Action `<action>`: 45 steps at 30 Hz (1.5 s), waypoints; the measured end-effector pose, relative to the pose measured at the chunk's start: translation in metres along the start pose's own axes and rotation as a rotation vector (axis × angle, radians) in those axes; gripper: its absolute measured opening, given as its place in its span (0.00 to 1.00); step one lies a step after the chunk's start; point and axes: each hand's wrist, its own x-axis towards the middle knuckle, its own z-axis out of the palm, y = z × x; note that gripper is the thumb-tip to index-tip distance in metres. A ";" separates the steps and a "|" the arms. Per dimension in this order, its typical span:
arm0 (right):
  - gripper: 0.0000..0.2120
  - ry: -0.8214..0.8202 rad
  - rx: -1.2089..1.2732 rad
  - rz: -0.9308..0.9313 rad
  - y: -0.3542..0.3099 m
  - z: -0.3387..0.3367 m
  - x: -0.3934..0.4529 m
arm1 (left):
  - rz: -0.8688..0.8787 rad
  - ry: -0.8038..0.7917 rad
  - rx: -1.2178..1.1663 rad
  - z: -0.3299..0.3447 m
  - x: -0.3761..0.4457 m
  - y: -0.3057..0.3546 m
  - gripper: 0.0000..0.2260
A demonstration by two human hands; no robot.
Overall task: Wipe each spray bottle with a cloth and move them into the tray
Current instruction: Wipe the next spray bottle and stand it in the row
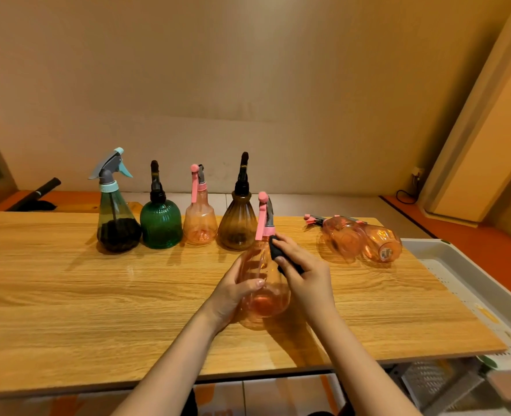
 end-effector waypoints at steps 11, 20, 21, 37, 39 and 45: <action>0.20 0.005 0.027 -0.011 0.006 -0.004 -0.015 | -0.006 0.044 -0.028 0.000 0.002 -0.003 0.41; 0.21 0.030 0.074 0.012 0.016 0.008 -0.051 | -0.009 0.229 -0.086 0.000 0.003 0.002 0.28; 0.22 0.029 0.064 0.005 0.017 0.010 -0.054 | -0.014 0.260 -0.101 0.000 0.004 0.002 0.28; 0.18 0.023 0.062 -0.110 0.016 0.010 -0.061 | -0.072 0.250 -0.291 -0.006 -0.001 0.007 0.26; 0.18 0.025 0.064 -0.112 0.016 0.010 -0.062 | -0.062 0.239 -0.255 -0.005 -0.002 0.006 0.31; 0.19 0.043 0.098 -0.059 0.014 0.009 -0.060 | -0.007 0.141 -0.166 -0.003 -0.001 0.006 0.51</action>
